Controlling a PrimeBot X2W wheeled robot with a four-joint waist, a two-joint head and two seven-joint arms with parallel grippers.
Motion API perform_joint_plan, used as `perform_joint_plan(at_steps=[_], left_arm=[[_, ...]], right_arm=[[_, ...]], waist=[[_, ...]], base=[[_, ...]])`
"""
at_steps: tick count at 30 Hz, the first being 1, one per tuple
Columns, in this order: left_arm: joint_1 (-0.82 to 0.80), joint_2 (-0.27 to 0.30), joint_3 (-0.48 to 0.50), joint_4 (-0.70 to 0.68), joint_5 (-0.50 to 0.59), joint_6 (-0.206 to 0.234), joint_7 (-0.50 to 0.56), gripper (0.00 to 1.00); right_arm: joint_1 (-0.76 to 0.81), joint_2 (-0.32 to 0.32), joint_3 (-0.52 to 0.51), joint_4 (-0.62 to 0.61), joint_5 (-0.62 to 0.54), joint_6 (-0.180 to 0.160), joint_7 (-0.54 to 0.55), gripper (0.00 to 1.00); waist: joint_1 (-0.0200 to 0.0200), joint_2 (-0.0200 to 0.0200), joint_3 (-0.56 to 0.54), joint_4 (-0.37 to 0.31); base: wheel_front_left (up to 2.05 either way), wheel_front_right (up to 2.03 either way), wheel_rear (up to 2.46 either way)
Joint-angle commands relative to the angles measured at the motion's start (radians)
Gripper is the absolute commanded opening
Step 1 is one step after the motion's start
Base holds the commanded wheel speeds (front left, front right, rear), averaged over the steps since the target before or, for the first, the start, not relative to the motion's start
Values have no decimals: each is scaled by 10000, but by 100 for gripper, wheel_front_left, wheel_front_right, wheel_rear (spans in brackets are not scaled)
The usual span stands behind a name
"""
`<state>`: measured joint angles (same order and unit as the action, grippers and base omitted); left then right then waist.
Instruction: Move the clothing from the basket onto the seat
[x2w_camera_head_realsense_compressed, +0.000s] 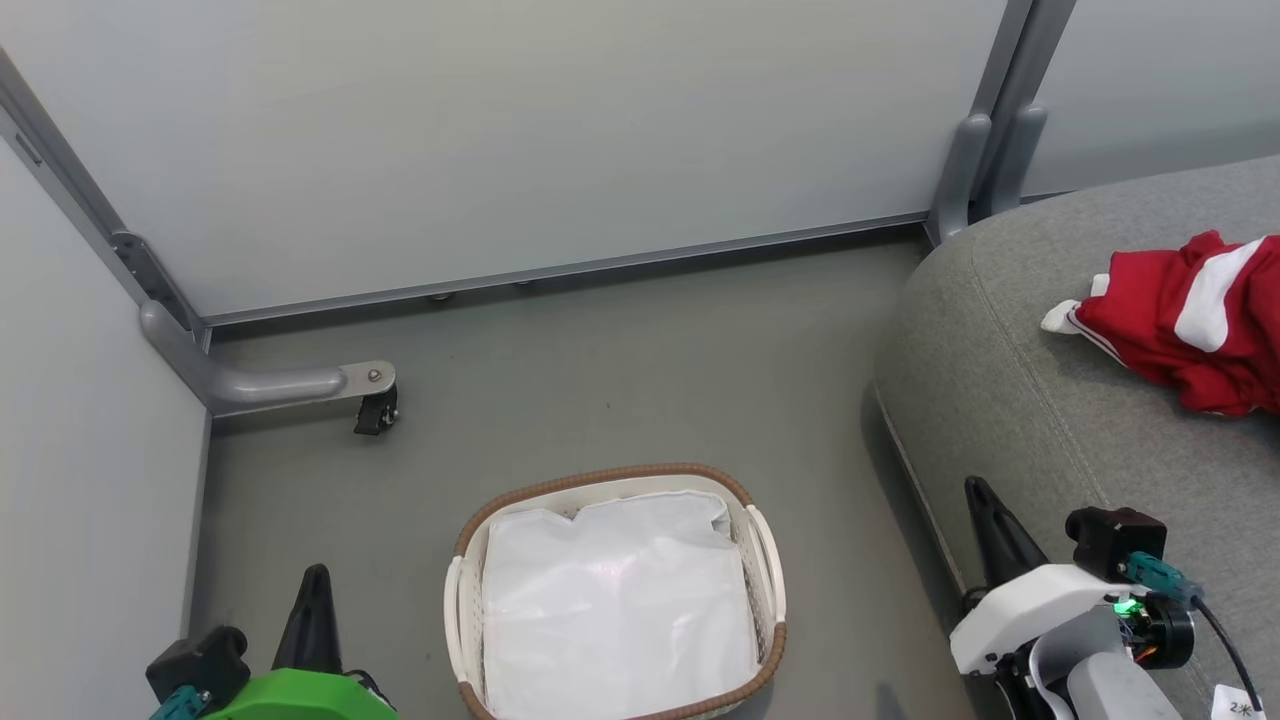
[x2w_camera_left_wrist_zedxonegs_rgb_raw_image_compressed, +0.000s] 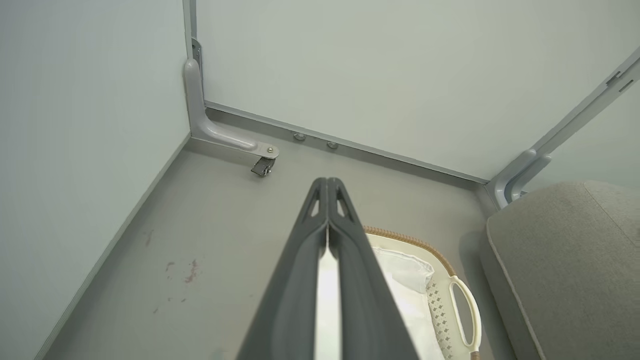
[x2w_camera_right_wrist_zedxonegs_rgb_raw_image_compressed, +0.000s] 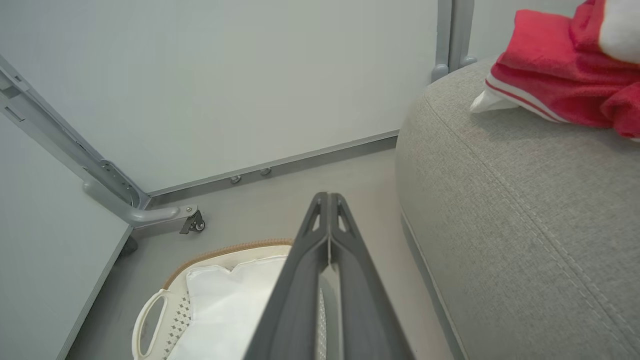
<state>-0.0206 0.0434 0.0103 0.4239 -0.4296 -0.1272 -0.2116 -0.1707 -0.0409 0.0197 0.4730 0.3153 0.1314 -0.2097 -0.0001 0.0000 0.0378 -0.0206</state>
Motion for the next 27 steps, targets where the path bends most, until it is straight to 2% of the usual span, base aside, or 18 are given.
perform_joint_plan(at_steps=[1, 27], left_arm=[[-193, 36, 86, -235, -445, -6, 97, 0], [-455, 55, 400, -778, -4216, -18, 1132, 0]], right_arm=[[-57, -42, -71, -262, 513, -1, 104, 0], [197, -68, -468, -985, 4637, -4, 1116, 0]], waist=[[1, 0, -5, 3], [1, 0, -82, 49]], base=[[0, 0, 0], [0, 0, 0]])
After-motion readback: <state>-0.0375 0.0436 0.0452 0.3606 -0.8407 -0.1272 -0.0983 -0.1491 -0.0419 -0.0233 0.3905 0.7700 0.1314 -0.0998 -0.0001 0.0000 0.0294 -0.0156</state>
